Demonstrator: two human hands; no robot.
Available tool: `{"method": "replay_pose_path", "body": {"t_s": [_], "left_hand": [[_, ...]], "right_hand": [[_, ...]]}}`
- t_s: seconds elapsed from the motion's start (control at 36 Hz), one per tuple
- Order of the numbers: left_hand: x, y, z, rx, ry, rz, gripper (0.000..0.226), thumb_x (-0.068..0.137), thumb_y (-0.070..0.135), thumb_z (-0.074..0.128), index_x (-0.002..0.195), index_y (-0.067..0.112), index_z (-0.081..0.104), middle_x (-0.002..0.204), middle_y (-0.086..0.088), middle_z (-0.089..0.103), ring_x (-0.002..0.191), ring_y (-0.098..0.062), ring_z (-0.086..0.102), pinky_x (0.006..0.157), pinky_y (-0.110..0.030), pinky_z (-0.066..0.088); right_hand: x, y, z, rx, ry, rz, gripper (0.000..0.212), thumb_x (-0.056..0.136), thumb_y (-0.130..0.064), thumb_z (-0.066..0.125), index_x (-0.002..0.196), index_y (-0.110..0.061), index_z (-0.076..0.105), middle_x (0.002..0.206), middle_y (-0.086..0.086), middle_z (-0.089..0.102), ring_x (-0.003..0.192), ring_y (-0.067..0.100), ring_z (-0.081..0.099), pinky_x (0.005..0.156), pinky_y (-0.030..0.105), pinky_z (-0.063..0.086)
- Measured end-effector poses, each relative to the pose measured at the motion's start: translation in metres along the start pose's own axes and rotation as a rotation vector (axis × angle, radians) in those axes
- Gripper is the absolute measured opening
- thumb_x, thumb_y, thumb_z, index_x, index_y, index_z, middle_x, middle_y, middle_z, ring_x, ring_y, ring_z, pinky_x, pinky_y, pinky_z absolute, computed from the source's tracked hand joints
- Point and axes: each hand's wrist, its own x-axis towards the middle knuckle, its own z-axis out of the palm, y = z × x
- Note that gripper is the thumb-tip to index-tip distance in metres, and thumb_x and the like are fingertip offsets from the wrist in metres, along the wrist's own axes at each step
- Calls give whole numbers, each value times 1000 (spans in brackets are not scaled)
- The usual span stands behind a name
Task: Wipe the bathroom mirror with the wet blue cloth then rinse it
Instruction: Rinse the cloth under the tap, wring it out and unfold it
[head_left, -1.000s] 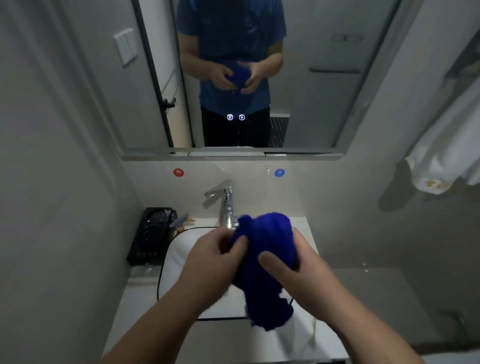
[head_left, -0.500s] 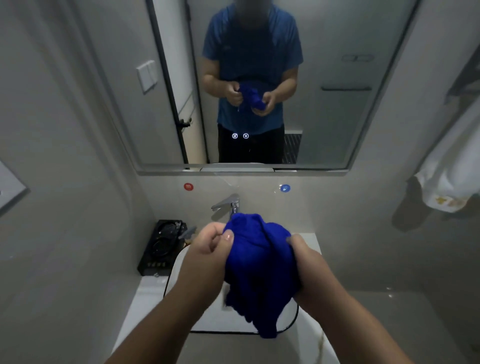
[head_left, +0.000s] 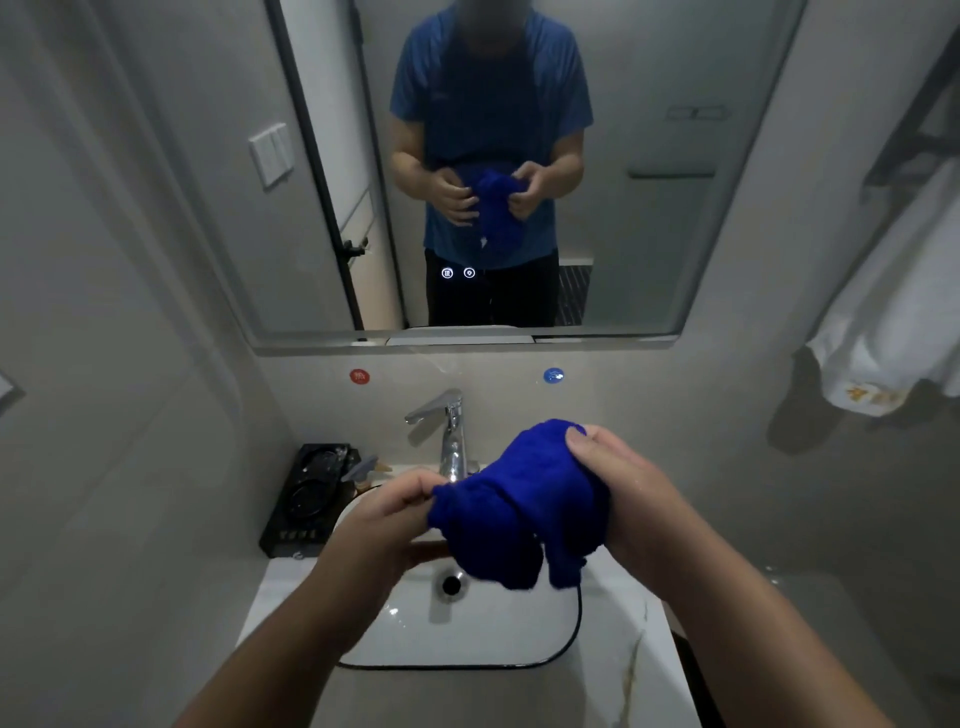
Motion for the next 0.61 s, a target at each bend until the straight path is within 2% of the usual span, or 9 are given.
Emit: {"method": "replay_pose_path", "body": {"t_s": [0.06, 0.11, 0.17, 0.19, 0.25, 0.36, 0.47, 0.56, 0.61], "left_hand": [[0, 6, 3, -130, 51, -129, 15, 80, 11, 64, 87, -2, 63, 89, -21, 62, 89, -35, 60, 79, -46, 53], [6, 5, 10, -147, 17, -214, 32, 88, 34, 62, 90, 2, 65, 91, -20, 62, 88, -34, 61, 80, -47, 54], [8, -2, 13, 174, -23, -282, 31, 102, 40, 61, 92, 11, 65, 99, -17, 67, 84, -27, 67, 84, -49, 61], [8, -6, 15, 365, -73, -249, 20, 101, 36, 68, 96, 16, 64, 101, -15, 69, 82, -22, 70, 85, -46, 63], [3, -16, 14, 481, -184, -80, 31, 86, 40, 83, 108, 26, 66, 103, -6, 77, 90, -19, 77, 81, -36, 63], [2, -10, 7, 442, 29, 103, 34, 80, 64, 71, 99, 36, 72, 98, 6, 78, 87, -12, 75, 81, -37, 64], [8, -5, 9, 542, 175, 155, 24, 104, 38, 67, 86, 21, 68, 82, 0, 72, 75, -12, 67, 75, -33, 54], [8, -5, 7, 581, 259, 140, 26, 107, 37, 60, 86, 25, 70, 86, 2, 72, 84, -12, 68, 78, -35, 51], [6, -3, 8, 456, 296, 83, 27, 109, 34, 57, 91, 23, 75, 89, -1, 76, 92, -21, 72, 78, -34, 54]], "right_hand": [[1, 1, 2, -10, -19, 55, 59, 78, -53, 71, 121, -14, 73, 108, 17, 78, 95, 33, 70, 74, 38, 50], [-3, 3, 6, -81, -64, 25, 47, 79, -46, 68, 112, -13, 74, 100, 14, 76, 94, 31, 69, 78, 42, 55], [-9, 8, 10, -183, -94, -21, 34, 83, -42, 70, 108, -20, 77, 106, 13, 79, 103, 36, 73, 95, 53, 60], [-13, 9, 12, -225, -101, -40, 30, 84, -41, 71, 108, -24, 77, 106, 11, 80, 106, 36, 74, 101, 56, 58], [-16, 6, 14, -263, -61, -66, 26, 87, -42, 71, 107, -27, 78, 104, 7, 81, 105, 35, 75, 103, 59, 58], [-14, -1, 8, -422, 121, -78, 25, 103, -47, 63, 96, -28, 78, 93, -1, 81, 97, 27, 78, 97, 54, 61], [-17, 1, 13, -476, 194, -50, 24, 105, -51, 58, 104, -36, 76, 97, -14, 80, 99, 13, 74, 99, 44, 60], [-19, 1, 13, -464, 186, -45, 17, 103, -48, 61, 104, -37, 74, 96, -14, 79, 99, 14, 75, 96, 46, 62], [-22, -3, 10, -427, 70, 62, 23, 94, -47, 69, 116, -41, 72, 105, -11, 80, 104, 20, 76, 100, 52, 61]]}}
